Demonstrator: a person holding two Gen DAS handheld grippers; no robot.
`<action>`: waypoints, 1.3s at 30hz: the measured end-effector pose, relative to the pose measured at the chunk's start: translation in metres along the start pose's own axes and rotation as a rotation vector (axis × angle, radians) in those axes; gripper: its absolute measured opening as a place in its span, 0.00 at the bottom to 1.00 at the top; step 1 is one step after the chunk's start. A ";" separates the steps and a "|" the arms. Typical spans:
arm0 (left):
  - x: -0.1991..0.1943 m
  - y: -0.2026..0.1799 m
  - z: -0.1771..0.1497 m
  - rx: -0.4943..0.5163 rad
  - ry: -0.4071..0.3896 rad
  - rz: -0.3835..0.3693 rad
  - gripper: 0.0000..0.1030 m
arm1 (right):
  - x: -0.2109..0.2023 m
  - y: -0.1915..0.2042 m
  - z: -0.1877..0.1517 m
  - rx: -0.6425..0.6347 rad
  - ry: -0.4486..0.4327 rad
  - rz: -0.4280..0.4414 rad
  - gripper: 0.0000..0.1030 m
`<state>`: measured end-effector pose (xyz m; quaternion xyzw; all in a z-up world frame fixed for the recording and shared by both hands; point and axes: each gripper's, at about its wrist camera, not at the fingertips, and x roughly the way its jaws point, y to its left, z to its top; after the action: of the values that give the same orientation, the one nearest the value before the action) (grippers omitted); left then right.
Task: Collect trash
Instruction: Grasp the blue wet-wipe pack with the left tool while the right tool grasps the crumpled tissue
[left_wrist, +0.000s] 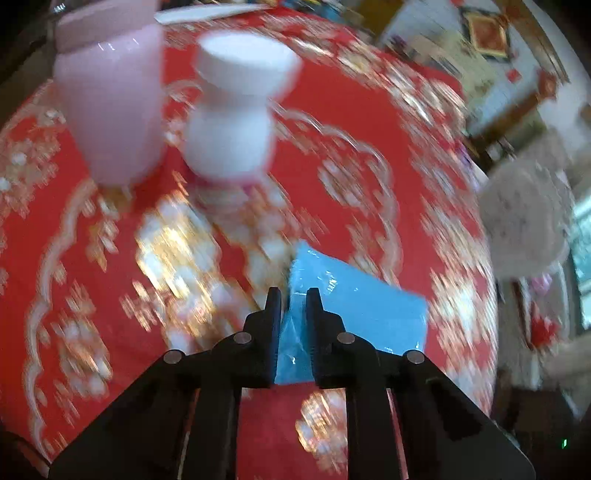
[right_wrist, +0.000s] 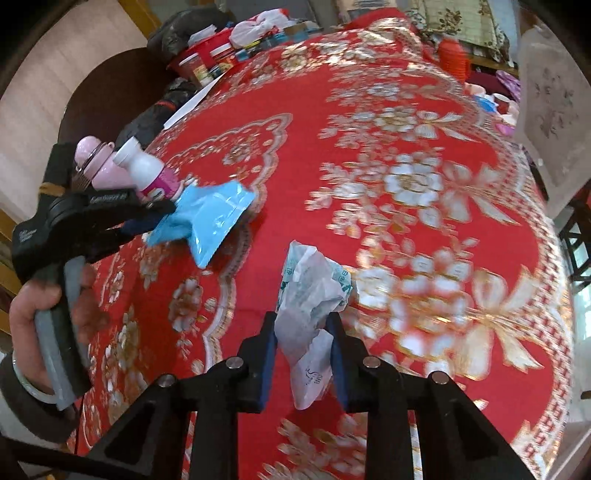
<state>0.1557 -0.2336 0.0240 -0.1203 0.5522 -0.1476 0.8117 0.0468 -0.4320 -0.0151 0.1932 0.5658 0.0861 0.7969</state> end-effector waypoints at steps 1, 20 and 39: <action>-0.004 -0.003 -0.013 0.008 0.021 -0.005 0.08 | -0.003 -0.003 -0.001 0.002 0.003 -0.005 0.24; -0.042 -0.102 -0.094 0.802 0.116 -0.123 0.71 | -0.063 -0.054 -0.059 0.123 0.003 -0.060 0.24; -0.013 -0.127 -0.134 0.827 0.225 -0.010 0.51 | -0.110 -0.058 -0.114 0.191 -0.051 -0.097 0.24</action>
<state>0.0128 -0.3512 0.0321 0.2296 0.5310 -0.3727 0.7255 -0.1027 -0.4997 0.0239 0.2427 0.5597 -0.0118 0.7923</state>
